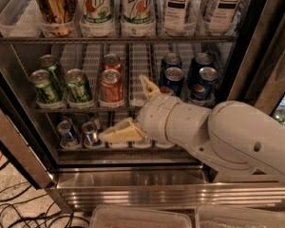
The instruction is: Pick green can from middle shelf of fridge
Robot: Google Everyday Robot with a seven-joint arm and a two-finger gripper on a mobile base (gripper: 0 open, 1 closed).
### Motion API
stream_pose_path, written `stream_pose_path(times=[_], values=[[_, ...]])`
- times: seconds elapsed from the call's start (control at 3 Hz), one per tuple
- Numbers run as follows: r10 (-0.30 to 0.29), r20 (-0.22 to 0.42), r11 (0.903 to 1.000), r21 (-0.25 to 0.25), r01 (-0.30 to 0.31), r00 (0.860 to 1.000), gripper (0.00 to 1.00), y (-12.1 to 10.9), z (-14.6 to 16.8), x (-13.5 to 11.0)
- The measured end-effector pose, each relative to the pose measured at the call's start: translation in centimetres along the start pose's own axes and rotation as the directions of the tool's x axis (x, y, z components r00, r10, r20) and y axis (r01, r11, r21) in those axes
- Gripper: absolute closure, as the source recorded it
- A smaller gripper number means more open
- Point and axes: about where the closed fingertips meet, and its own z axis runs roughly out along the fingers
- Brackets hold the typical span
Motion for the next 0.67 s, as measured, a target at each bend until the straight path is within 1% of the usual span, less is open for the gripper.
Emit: stream_pose_path(times=[0.33,0.67], values=[[-0.066,0.060,0.9918,0.114,0.059,0.996,0.00,-3.0,2.1,-0.6],[-0.061,0.051,0.9860,0.158,0.052,0.997,0.00,-4.1,2.4,-0.1]])
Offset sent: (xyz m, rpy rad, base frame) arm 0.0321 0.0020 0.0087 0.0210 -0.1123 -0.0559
